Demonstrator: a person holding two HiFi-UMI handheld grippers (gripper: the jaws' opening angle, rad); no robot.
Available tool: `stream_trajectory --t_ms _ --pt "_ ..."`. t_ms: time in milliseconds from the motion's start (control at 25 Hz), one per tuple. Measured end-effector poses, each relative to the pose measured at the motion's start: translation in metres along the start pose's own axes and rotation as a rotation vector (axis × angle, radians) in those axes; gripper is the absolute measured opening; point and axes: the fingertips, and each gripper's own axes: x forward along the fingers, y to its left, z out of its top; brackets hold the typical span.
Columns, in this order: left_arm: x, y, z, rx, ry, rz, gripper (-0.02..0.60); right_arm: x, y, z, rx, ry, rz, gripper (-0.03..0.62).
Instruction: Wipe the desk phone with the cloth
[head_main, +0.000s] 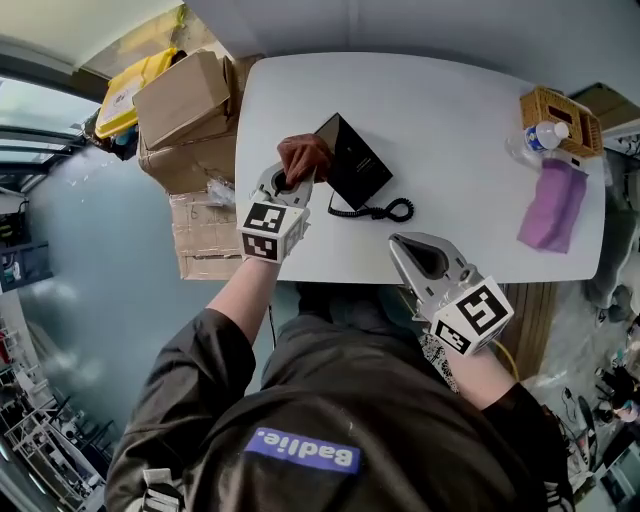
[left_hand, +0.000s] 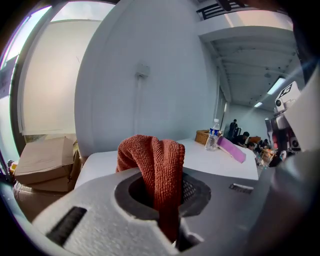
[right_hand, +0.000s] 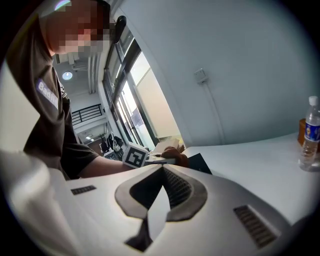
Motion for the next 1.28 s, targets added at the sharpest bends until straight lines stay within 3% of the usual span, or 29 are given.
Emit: stream_trajectory --t_ms 440,880,1040,1280 --pt "0.033 -0.046 -0.046 -0.031 0.093 -0.065 0.037 -0.015 -0.024 -0.014 0.038 0.014 -0.018 0.028" --pt "0.038 -0.118 -0.093 -0.048 0.192 -0.204 0.037 -0.029 -0.03 -0.011 0.027 0.022 -0.032 0.028" --pt "0.034 -0.123 -0.08 -0.037 0.185 -0.219 0.037 -0.034 -0.034 -0.003 0.029 -0.001 -0.046 0.028" --pt "0.029 -0.075 -0.022 -0.002 0.116 -0.134 0.037 -0.031 -0.032 0.021 0.008 -0.042 -0.023 0.028"
